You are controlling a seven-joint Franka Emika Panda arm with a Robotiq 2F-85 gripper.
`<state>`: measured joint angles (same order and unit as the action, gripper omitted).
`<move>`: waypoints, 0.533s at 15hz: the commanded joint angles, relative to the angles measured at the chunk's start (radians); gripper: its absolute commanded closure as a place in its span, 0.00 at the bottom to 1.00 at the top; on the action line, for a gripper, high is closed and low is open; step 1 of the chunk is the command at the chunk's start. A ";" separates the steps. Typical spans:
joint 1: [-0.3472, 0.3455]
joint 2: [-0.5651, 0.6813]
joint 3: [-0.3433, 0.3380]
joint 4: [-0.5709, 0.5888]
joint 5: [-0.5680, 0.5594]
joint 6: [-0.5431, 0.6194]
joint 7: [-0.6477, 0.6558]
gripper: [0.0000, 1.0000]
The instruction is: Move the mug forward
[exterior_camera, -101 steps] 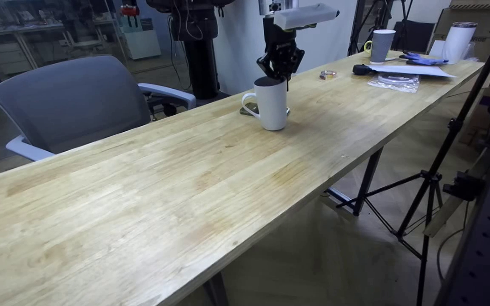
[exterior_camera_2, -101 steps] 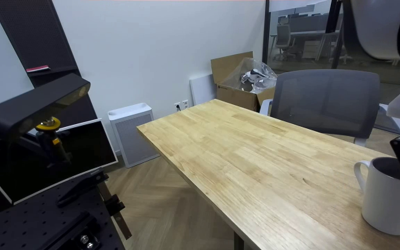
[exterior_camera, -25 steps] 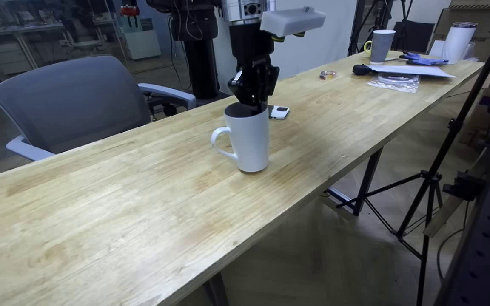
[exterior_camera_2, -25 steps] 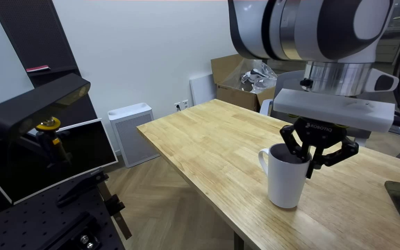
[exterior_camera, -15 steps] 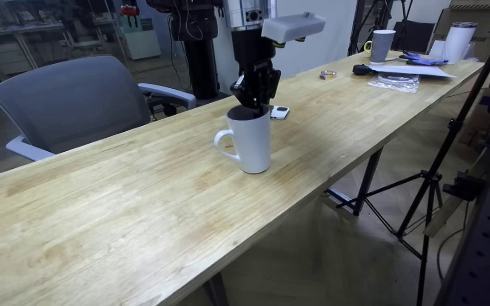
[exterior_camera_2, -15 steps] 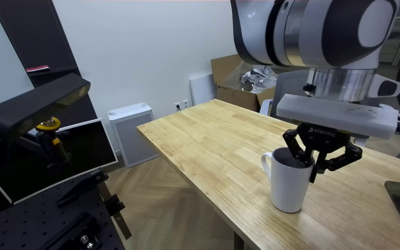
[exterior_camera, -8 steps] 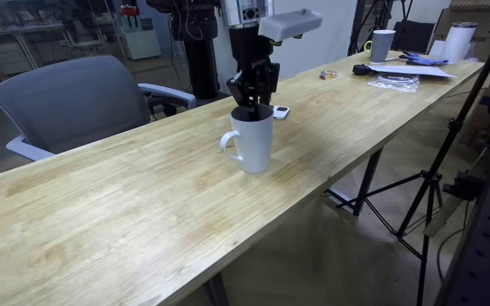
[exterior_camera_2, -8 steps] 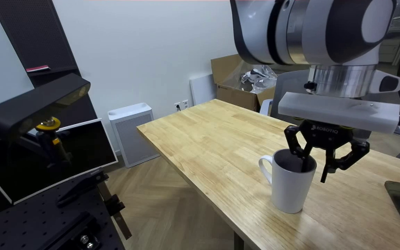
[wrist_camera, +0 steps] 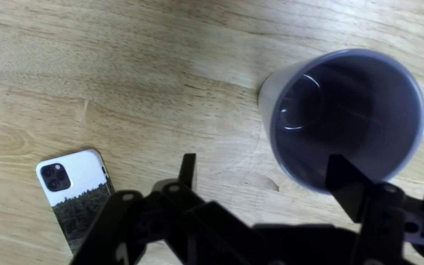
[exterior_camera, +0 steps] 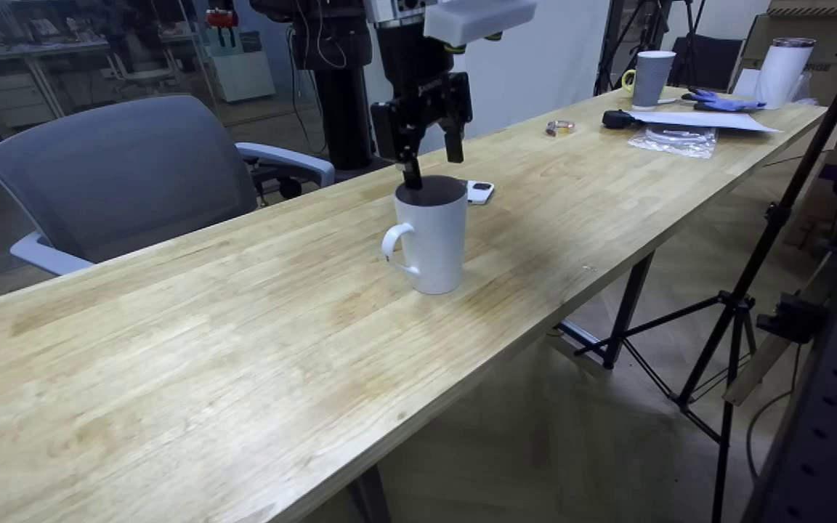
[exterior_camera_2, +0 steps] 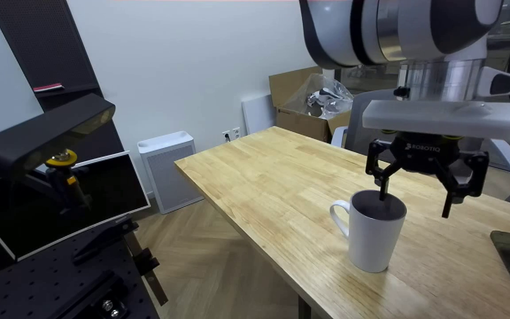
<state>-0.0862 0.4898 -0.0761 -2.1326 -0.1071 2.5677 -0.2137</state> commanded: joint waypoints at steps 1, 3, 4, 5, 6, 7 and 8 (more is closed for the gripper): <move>0.020 -0.059 -0.006 0.056 -0.023 -0.112 0.046 0.00; 0.017 -0.085 -0.001 0.091 -0.017 -0.167 0.035 0.00; 0.015 -0.100 0.000 0.106 -0.015 -0.188 0.034 0.00; 0.012 -0.112 0.001 0.118 -0.014 -0.207 0.030 0.00; 0.009 -0.122 0.002 0.128 -0.011 -0.221 0.026 0.00; 0.007 -0.130 0.002 0.136 -0.009 -0.237 0.023 0.00; 0.008 -0.135 -0.001 0.141 -0.021 -0.255 0.022 0.00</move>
<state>-0.0767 0.3779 -0.0753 -2.0170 -0.1081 2.3722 -0.2110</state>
